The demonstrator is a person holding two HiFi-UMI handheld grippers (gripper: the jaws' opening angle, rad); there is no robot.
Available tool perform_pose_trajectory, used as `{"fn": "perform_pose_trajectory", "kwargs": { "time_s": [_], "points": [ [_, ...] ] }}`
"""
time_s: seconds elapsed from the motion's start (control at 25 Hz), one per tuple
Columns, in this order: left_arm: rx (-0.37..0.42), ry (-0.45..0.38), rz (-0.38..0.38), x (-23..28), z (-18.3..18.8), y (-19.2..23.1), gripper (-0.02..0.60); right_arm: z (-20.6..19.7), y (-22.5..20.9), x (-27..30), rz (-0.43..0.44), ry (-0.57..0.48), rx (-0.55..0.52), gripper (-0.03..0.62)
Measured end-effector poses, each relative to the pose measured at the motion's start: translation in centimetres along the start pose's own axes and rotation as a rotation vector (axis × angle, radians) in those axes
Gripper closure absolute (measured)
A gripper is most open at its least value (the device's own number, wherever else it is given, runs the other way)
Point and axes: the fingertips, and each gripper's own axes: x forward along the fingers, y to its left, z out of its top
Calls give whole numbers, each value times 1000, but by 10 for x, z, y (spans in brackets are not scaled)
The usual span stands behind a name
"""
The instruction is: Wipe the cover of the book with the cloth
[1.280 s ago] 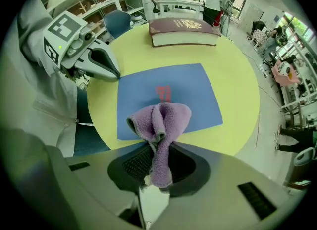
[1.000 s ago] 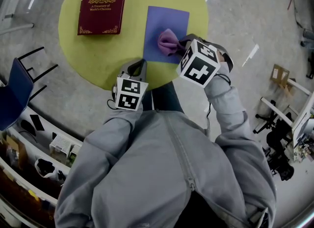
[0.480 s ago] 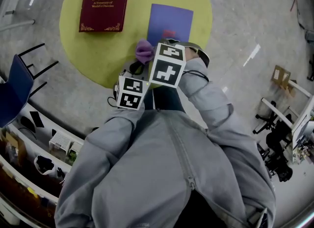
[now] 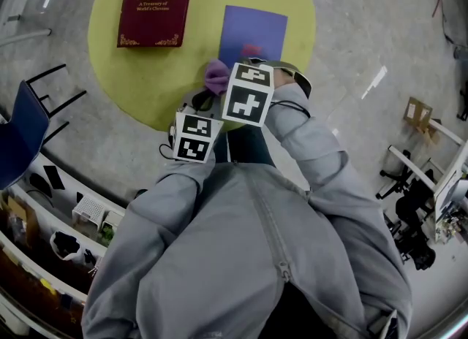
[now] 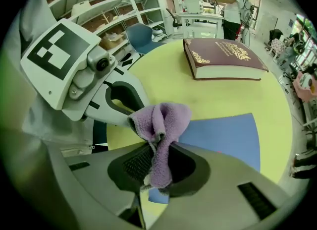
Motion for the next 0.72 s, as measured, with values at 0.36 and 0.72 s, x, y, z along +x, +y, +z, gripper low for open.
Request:
{"fn": "perform_pose_trajectory", "kwargs": {
  "time_s": [0.36, 0.72],
  "points": [
    [1, -3, 2, 1, 0, -1, 565, -42, 4, -6, 4, 51, 24, 496],
    [-3, -2, 4, 1, 0, 0, 565, -87, 5, -13, 0, 100, 79, 496]
  ]
}}
